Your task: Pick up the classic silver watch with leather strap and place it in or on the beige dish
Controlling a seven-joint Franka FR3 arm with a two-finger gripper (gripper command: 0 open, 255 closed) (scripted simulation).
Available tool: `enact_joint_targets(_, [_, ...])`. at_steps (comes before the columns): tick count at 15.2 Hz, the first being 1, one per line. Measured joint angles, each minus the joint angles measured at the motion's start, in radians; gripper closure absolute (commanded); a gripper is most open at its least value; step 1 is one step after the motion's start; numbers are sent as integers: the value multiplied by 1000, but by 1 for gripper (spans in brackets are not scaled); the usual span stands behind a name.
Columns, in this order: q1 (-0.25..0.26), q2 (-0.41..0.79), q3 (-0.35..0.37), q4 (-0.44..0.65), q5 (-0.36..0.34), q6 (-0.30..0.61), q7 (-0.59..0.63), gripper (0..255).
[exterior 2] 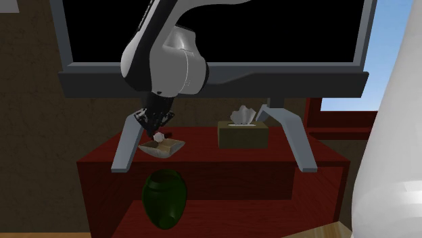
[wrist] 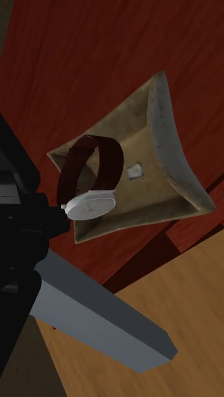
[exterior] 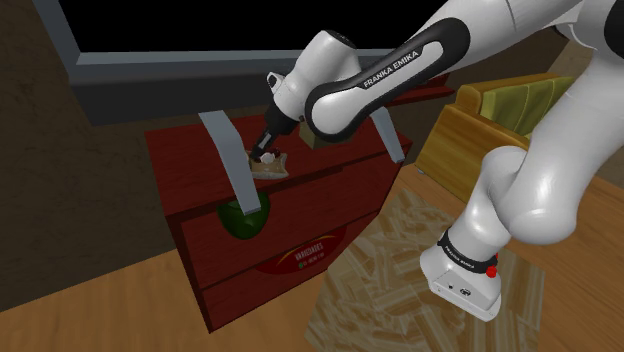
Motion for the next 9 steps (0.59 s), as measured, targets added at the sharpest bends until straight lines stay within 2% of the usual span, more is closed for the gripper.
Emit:
enact_joint_targets(6, [-7,2,-10,-4,1,2,-3,0])
enact_joint_targets(9, [-6,-83,-7,-32,-17,-53,14,0])
